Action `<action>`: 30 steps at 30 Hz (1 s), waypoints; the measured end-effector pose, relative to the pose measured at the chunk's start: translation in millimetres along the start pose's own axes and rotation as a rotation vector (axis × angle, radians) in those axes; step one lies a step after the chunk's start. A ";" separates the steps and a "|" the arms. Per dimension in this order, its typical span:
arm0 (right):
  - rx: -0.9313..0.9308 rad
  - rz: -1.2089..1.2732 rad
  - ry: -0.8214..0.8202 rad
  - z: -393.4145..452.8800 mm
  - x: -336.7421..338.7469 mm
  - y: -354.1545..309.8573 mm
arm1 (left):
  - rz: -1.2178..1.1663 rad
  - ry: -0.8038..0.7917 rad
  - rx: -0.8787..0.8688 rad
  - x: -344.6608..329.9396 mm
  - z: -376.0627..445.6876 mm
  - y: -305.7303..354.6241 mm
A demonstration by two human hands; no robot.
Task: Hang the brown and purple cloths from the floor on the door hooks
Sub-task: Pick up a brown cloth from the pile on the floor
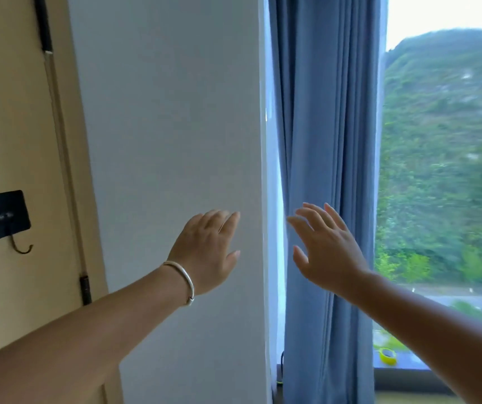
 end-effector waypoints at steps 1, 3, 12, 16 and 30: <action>-0.041 -0.034 -0.027 -13.8 8.4 6.3 | -0.037 0.006 -0.034 -2.4 3.6 12.7; -0.123 -0.107 -0.094 -45.0 28.0 19.6 | -0.105 0.014 -0.101 -7.6 8.6 42.9; -0.473 -0.391 -0.330 -182.5 150.6 58.0 | -0.491 -0.013 -0.396 4.1 -3.7 212.7; -0.581 -0.494 -0.362 -229.2 205.7 65.3 | -0.579 0.027 -0.504 34.5 -10.4 288.5; -0.978 -0.718 -0.396 -402.0 382.0 73.9 | -0.910 -0.005 -0.783 162.7 -97.0 530.8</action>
Point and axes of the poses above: each hand's wrist, its own z-axis towards the middle knuckle, its own x-axis out of the back of the hand, y = z × x, the point moved 2 cm from there along z, towards the middle knuckle, and after that the axes turned 11 degrees about x, right-handed, at the moved point
